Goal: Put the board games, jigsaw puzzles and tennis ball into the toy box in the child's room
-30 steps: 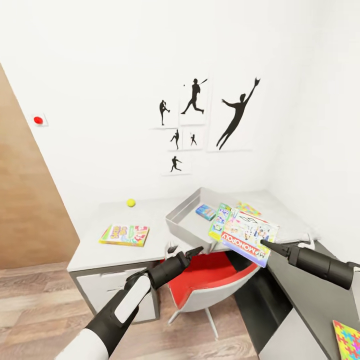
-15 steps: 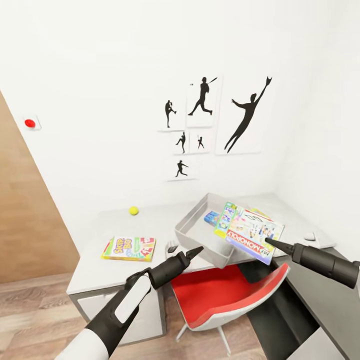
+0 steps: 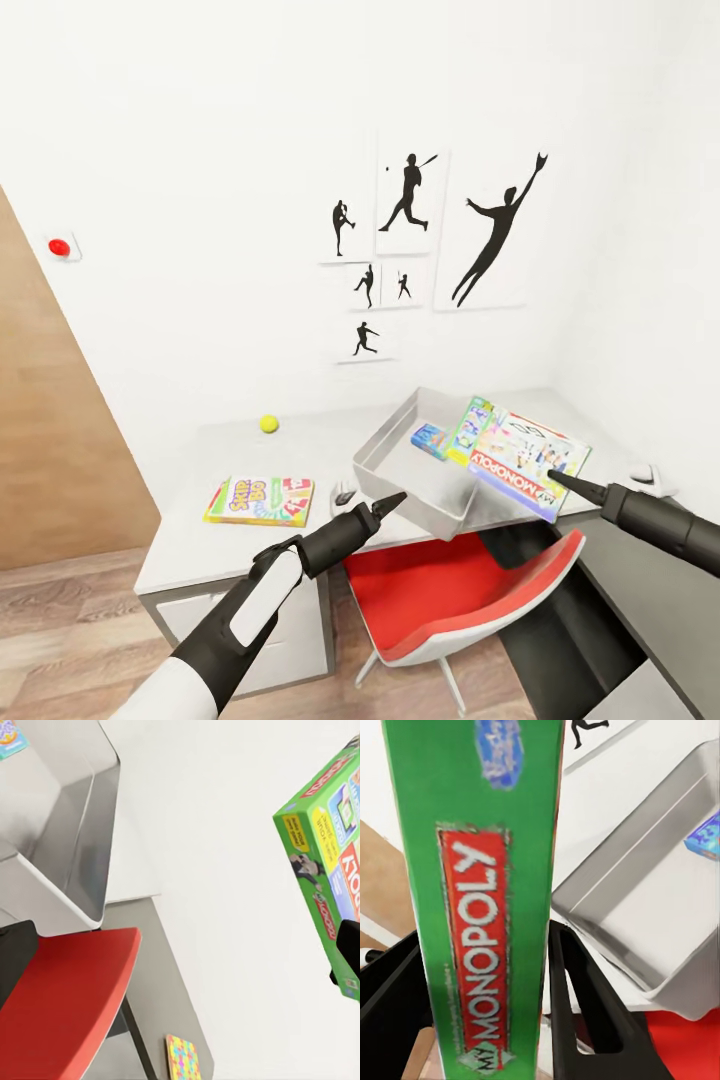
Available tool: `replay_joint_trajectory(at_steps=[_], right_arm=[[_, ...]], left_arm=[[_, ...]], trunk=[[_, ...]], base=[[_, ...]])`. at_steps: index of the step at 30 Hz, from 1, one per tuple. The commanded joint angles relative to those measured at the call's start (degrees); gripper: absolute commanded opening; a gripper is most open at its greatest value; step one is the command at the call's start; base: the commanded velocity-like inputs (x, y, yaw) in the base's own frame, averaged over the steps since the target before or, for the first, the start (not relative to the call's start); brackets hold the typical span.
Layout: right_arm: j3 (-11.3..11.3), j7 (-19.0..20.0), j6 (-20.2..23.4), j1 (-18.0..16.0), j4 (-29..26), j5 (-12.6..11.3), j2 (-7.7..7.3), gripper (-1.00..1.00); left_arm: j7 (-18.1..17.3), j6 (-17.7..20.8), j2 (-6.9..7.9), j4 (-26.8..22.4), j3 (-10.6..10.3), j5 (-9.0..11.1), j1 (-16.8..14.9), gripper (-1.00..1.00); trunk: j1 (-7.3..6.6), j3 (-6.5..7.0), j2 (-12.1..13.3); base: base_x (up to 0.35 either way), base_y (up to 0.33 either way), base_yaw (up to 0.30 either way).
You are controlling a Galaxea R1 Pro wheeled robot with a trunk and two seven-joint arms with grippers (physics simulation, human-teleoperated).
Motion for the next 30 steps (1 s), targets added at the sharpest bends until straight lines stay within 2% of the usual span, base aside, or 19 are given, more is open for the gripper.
replay_joint_trajectory(at_steps=[1, 5, 10, 12, 13, 16, 18, 20, 24, 25, 28, 30], right_arm=[[-0.3, 0.5, 0.3, 0.0, 0.0, 0.0, -0.03, -1.00], [-1.0, 0.3, 0.3, -0.1, 0.0, -0.2, -0.11, -1.00], [-1.0, -0.3, 0.3, -0.5, 0.1, -0.1, -0.14, -1.00], [-0.9, -0.7, 0.3, -0.8, 0.2, -0.1, -0.09, -1.00], [-0.8, -1.0, 0.3, -1.1, 0.3, 0.1, -0.02, -1.00], [-0.4, -1.4, 0.3, -1.5, 0.6, 0.2, -0.01, -1.00], [-0.1, -1.8, 0.3, -1.6, 0.7, 0.2, -0.02, -1.00], [0.8, -4.4, 0.3, -1.9, 1.3, 0.2, -0.12, -1.00], [2.9, -8.5, 0.3, -3.0, 3.8, 0.1, -0.32, -1.00], [3.9, -9.6, 0.3, -4.0, 5.4, 0.0, -0.40, -1.00], [4.7, -10.4, 0.3, -5.1, 7.4, 0.0, -0.67, -1.00], [5.2, -10.8, 0.3, -6.1, 9.5, 0.0, -1.38, -1.00]], left_arm=[[0.0, 0.5, 0.00, 0.0, 0.0, 0.6, -0.1, 1.00], [-0.1, 0.6, 0.06, -1.2, 0.0, 0.7, -0.4, 1.00], [0.2, 1.7, 0.82, -6.7, 0.6, 0.8, -0.6, 1.00], [0.3, 2.9, 1.44, -9.2, 1.5, 0.9, -0.7, 1.00], [0.7, 4.4, 1.89, -11.4, 2.8, 0.9, -0.7, 1.00], [2.1, 6.4, 2.29, -14.2, 5.0, 0.9, -0.6, 1.00], [2.8, 6.9, 2.38, -15.0, 5.6, 1.0, -0.6, 1.00], [4.5, 8.0, 2.64, -16.9, 7.4, 0.9, -0.2, 1.00], [5.9, 8.6, 3.17, -17.9, 8.7, 0.9, 0.4, 1.00], [6.8, 8.8, 3.34, -18.4, 9.0, 1.0, 0.5, 1.00], [8.0, 8.9, 3.43, -18.8, 9.2, 1.0, 0.6, 1.00], [9.7, 9.0, 3.40, -19.1, 9.3, 1.1, 0.6, 1.00]], trunk=[[0.04, -0.13, -0.1], [0.04, -0.13, -0.1], [0.04, -0.13, -0.1], [0.04, -0.13, -0.1], [0.04, -0.13, -0.1], [0.04, -0.13, -0.1], [0.04, -0.13, -0.1], [0.04, -0.13, -0.1], [0.04, -0.13, -0.1], [0.04, -0.13, -0.1], [0.04, -0.13, -0.1], [0.04, -0.13, -0.1]], base=[[0.003, 0.003, 0.000], [0.072, 0.077, 0.000], [0.167, 0.178, 0.000], [0.195, 0.208, 0.000], [0.204, 0.219, 0.000], [0.207, 0.227, 0.000], [0.199, 0.241, 0.000], [0.174, 0.264, 0.000], [0.127, 0.244, 0.000], [0.061, 0.120, 0.000], [0.042, 0.084, 0.000], [0.028, 0.056, 0.000]])
